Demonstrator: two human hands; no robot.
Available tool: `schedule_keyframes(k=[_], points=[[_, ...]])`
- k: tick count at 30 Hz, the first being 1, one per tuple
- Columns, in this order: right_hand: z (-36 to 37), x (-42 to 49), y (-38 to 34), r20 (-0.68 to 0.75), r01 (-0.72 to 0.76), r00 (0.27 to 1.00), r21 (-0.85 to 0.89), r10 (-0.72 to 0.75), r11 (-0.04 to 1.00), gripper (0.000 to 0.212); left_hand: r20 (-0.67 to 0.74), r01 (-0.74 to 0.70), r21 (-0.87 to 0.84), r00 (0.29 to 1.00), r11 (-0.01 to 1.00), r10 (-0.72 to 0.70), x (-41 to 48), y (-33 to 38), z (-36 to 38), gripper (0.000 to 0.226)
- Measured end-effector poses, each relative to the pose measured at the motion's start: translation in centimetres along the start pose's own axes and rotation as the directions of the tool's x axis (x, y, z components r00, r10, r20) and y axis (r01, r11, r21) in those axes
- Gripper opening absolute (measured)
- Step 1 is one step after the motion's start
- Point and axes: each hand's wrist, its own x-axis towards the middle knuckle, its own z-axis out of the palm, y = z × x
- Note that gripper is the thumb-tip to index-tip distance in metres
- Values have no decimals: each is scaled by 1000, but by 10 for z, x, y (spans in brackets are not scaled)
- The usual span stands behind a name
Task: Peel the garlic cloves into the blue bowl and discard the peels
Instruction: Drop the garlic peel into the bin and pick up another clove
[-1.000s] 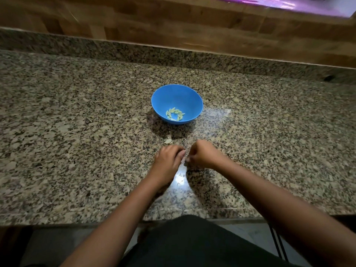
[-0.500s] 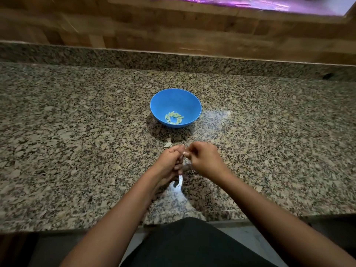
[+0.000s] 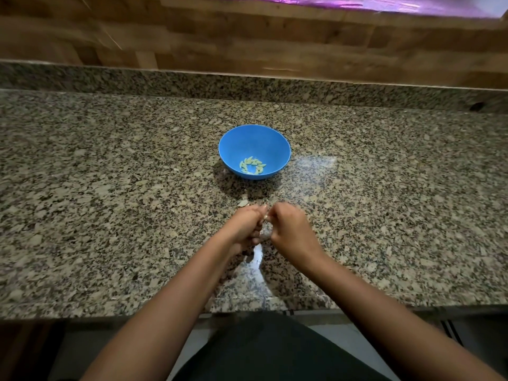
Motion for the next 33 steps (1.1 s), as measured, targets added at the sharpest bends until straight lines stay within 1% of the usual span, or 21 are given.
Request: schedule_keyframes(k=[1, 2, 3, 4, 5, 7, 10, 15, 16, 19, 21, 22, 23, 25, 26, 27, 29, 30, 31, 32, 33], points=[[0, 0, 2, 26, -41, 999, 72, 39, 997, 12, -11, -32, 31, 999, 999, 32, 0, -3, -1, 28], [-3, 3, 4, 87, -166, 985, 254, 148, 953, 10, -42, -107, 103, 993, 989, 111, 1, -8, -2, 29], [-8, 5, 5, 207, -323, 945, 475, 253, 819, 11, -72, -181, 194, 978, 964, 198, 1, -11, -3, 30], [-13, 7, 6, 352, -457, 889, 655, 293, 602, 12, -86, -239, 273, 959, 932, 272, 1, -15, -4, 30], [-18, 8, 6, 452, -528, 849, 739, 273, 418, 13, -86, -273, 308, 946, 911, 313, 2, -17, -4, 31], [-24, 7, 7, 491, -540, 841, 779, 226, 319, 15, -83, -295, 290, 940, 911, 331, 3, -18, -2, 30], [-28, 7, 6, 481, -518, 855, 780, 193, 353, 16, -81, -287, 208, 948, 935, 309, 4, -16, -3, 28], [-28, 11, 7, 440, -463, 880, 711, 180, 529, 16, -44, -279, 55, 959, 959, 281, 2, -13, -3, 27], [-28, 12, 7, 443, -463, 880, 721, 171, 515, 17, -34, -266, -13, 964, 964, 265, 2, -12, -2, 27], [-30, 14, 7, 518, -532, 844, 773, 139, 347, 20, 3, -233, -134, 972, 963, 236, 5, -11, -3, 27], [-31, 15, 7, 558, -580, 814, 778, 157, 242, 21, 5, -258, -83, 966, 963, 260, 4, -10, -3, 27], [-31, 15, 7, 552, -579, 816, 773, 174, 259, 21, -9, -284, -16, 959, 959, 284, 5, -11, -3, 26], [-29, 15, 6, 505, -539, 841, 748, 196, 387, 21, -35, -309, 66, 949, 949, 312, 6, -10, -3, 25], [-22, 16, 9, 283, -337, 933, 478, 221, 811, 17, -82, -331, 151, 935, 932, 345, 9, -10, -1, 25], [-18, 16, 9, 161, -215, 972, 311, 172, 926, 15, -97, -308, 100, 943, 946, 317, 11, -11, 1, 27], [-14, 17, 9, 86, -156, 987, 257, 138, 954, 15, -105, -262, -29, 960, 965, 258, 12, -10, 4, 29], [-13, 17, 8, 102, -203, 979, 477, 176, 855, 14, -63, -179, -268, 984, 947, 168, 12, -8, 4, 32], [-15, 17, 7, 182, -280, 960, 652, 213, 705, 15, -44, -160, -302, 987, 940, 154, 14, -9, 2, 32], [-17, 16, 7, 258, -344, 938, 776, 231, 529, 15, -28, -154, -280, 988, 948, 153, 16, -10, -1, 31], [-19, 16, 10, 300, -378, 923, 819, 240, 432, 15, -20, -160, -206, 987, 965, 160, 17, -12, -4, 28], [-18, 16, 13, 305, -390, 918, 809, 252, 439, 13, -17, -163, -110, 987, 980, 163, 17, -13, -6, 24]])
